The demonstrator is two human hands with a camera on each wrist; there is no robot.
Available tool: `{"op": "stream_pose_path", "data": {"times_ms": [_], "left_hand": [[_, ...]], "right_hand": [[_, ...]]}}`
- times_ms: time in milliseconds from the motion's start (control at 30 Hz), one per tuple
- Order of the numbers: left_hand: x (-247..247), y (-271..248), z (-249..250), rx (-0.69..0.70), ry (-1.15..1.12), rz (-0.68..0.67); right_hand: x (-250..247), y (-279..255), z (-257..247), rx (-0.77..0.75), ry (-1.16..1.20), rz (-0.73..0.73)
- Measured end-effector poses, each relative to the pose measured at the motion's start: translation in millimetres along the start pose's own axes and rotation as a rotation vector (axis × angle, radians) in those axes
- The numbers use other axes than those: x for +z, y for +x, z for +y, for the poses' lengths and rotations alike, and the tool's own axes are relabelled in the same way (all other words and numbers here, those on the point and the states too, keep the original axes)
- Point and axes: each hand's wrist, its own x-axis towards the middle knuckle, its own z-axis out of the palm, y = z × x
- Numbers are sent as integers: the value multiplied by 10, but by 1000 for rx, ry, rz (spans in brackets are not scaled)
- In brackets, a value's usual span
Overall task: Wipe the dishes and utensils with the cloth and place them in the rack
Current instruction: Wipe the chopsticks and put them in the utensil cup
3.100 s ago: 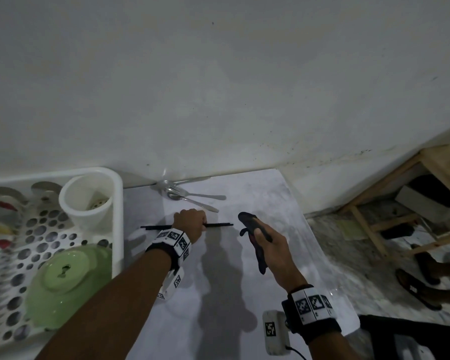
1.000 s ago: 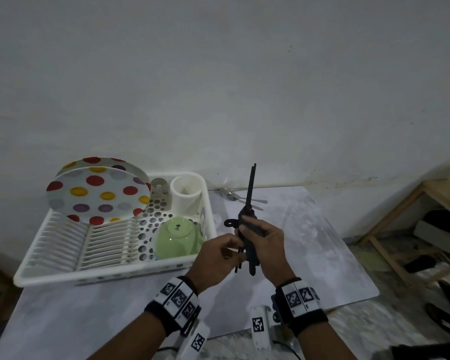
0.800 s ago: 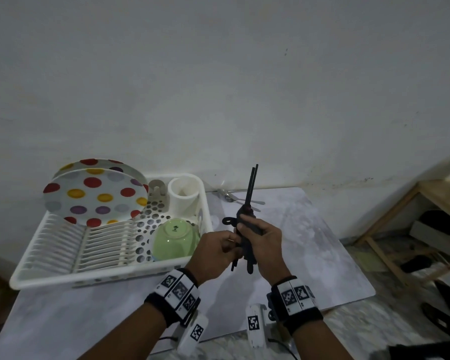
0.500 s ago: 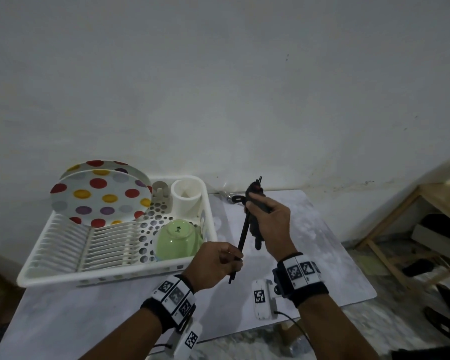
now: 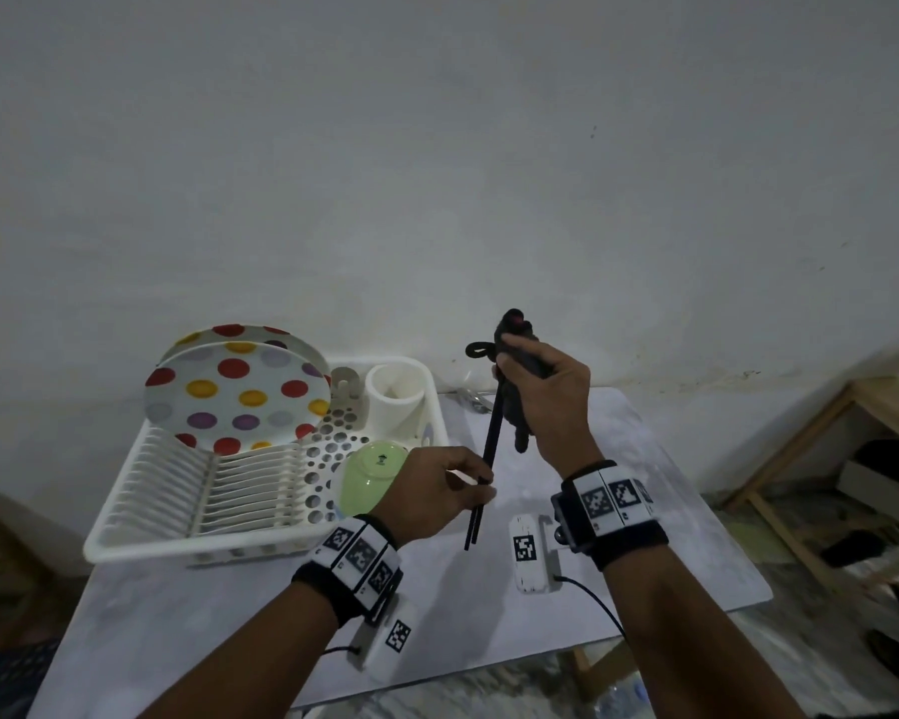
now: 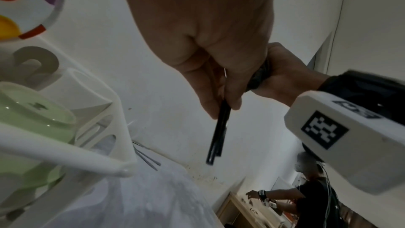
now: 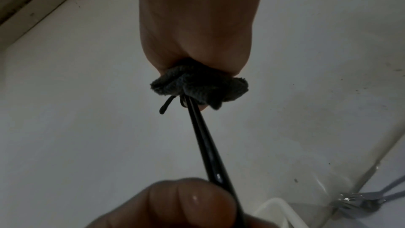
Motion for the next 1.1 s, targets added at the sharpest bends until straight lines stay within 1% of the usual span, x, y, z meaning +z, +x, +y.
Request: {"op": "stream_pose_path", "data": {"times_ms": [100, 167, 233, 300, 333, 400, 467, 567, 633, 733, 900, 1100], "left_hand": [[-67, 3, -53, -17, -31, -14], [-186, 44, -152, -9, 50, 9], [-371, 153, -254, -18, 95, 87], [-602, 358, -316, -8, 97, 213], [-718, 482, -332, 6, 97, 284], [-927, 762, -341, 21, 55, 407], [-1083, 1063, -376, 17, 20, 485], [-1240, 1464, -572, 14, 38, 565], [-1257, 1700, -764, 4, 61, 579], [-1186, 1949, -1024, -33, 119, 573], [-1096, 2181, -1375, -148, 174, 600], [-977, 2246, -1527, -288, 294, 511]], "right_hand": [[35, 46, 1, -29, -27, 22], [13, 114, -11, -61, 7, 72], [-40, 200, -10, -62, 99, 141], [-95, 270, 37, -22, 185, 193], [-127, 291, 83, 5, 192, 186], [-198, 305, 255, 78, 149, 126], [-281, 299, 471, 148, 87, 66], [-411, 283, 766, 237, -4, 22], [-514, 288, 939, 286, -31, 6], [-712, 317, 1201, 338, -67, 21], [-1051, 333, 1570, 403, -97, 53], [-1150, 395, 1745, 463, -111, 51]]}}
